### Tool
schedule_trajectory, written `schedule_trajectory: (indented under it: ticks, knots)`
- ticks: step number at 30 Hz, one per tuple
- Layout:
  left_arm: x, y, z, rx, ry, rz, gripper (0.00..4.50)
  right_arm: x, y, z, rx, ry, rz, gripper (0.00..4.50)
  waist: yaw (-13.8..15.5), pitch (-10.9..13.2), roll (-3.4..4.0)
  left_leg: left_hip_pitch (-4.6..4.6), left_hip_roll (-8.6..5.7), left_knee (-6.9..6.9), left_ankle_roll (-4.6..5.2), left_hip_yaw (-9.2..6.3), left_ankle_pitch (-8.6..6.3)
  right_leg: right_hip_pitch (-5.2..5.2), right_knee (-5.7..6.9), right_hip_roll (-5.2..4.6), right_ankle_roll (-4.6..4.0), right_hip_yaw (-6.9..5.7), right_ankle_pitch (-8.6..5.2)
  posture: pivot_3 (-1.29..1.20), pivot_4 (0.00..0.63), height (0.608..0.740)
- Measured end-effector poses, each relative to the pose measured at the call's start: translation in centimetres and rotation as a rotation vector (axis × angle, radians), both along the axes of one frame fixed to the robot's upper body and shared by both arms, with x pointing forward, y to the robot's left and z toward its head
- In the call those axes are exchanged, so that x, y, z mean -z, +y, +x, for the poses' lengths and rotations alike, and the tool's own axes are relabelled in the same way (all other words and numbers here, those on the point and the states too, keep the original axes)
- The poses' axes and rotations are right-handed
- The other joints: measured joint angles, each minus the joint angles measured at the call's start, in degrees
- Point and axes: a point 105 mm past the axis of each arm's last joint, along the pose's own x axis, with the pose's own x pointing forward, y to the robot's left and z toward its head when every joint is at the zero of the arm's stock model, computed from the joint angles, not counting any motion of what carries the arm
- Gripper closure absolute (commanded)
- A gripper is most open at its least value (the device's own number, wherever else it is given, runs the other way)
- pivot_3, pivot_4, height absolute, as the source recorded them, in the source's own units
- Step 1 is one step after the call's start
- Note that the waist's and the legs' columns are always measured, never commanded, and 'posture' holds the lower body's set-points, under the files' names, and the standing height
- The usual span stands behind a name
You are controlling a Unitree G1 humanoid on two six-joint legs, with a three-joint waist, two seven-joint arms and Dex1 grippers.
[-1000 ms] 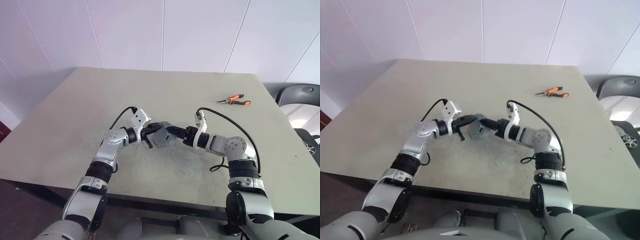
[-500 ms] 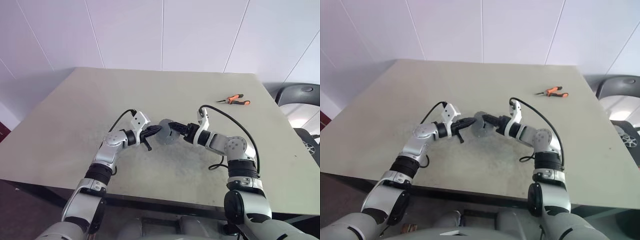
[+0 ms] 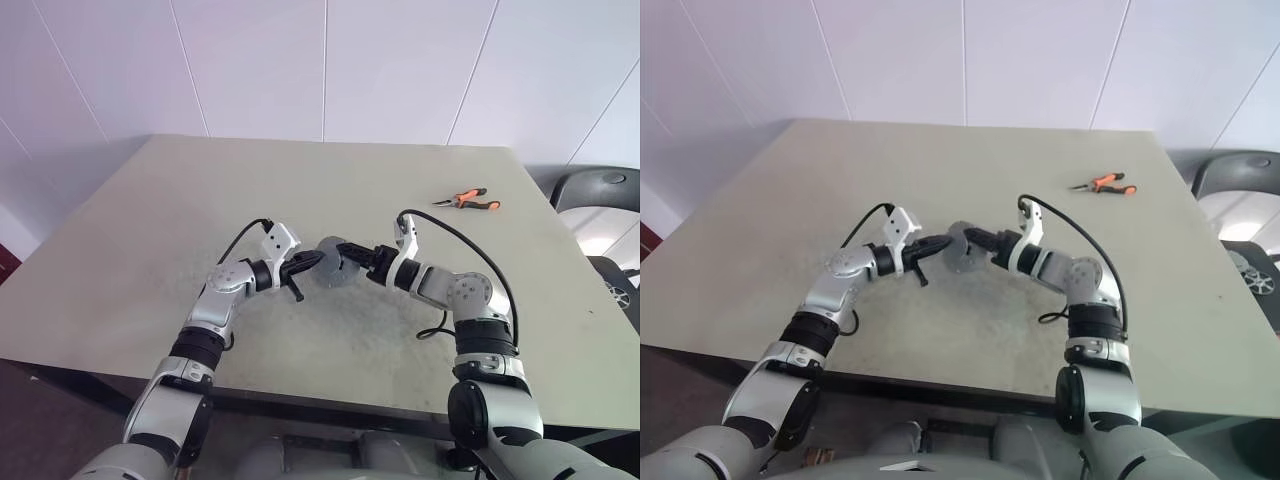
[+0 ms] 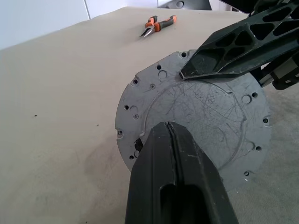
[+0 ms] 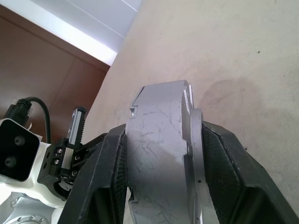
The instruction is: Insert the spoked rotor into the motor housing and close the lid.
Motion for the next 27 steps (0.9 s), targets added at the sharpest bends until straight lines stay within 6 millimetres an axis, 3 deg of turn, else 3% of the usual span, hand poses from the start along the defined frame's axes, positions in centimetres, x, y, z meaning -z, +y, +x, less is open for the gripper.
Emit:
schedule_trajectory:
  ticks: [11,16,20,23,27]
  knots:
    - [-0.4,0.4,0.4,-0.047,0.022,-0.063,4.50,-0.3,0.1,0.3,0.017,-0.023,0.015,2.58,0.0,0.0,0.00,0.00,0.00,0.00,0.00,0.00,0.00,-0.01,0.02,0.00,0.00,0.00,0.01,0.00,0.000,0.740]
    - [-1.3,2.0,0.6,-0.122,0.045,-0.177,4.50,-1.7,0.2,0.9,0.042,-0.045,0.107,2.58,-0.1,0.0,0.00,0.01,0.01,-0.01,0.00,-0.01,0.00,-0.02,0.06,0.00,0.00,0.00,0.01,0.00,0.000,0.740]
    - [-0.8,3.3,0.1,-0.183,0.113,-0.292,4.50,-3.1,-0.6,1.5,0.091,-0.047,0.213,2.58,0.0,0.0,0.00,0.00,0.01,0.00,0.00,-0.02,0.00,-0.02,0.06,0.00,-0.01,0.00,0.01,0.00,0.000,0.740]
    - [-1.5,3.8,-0.1,-0.218,0.158,-0.454,3.93,-3.6,-0.9,1.8,0.119,-0.040,0.283,2.58,0.0,0.0,0.00,0.00,0.01,0.01,0.00,-0.02,0.00,-0.02,0.06,-0.01,-0.01,0.00,0.01,0.00,0.000,0.740]
    - [-2.9,3.3,-0.6,-0.187,0.204,-0.633,2.58,-3.8,-0.8,1.8,0.132,-0.026,0.331,2.58,0.0,0.0,0.00,0.00,0.01,0.01,0.00,-0.01,0.00,-0.01,0.06,0.00,-0.01,0.00,0.01,0.00,0.000,0.740]
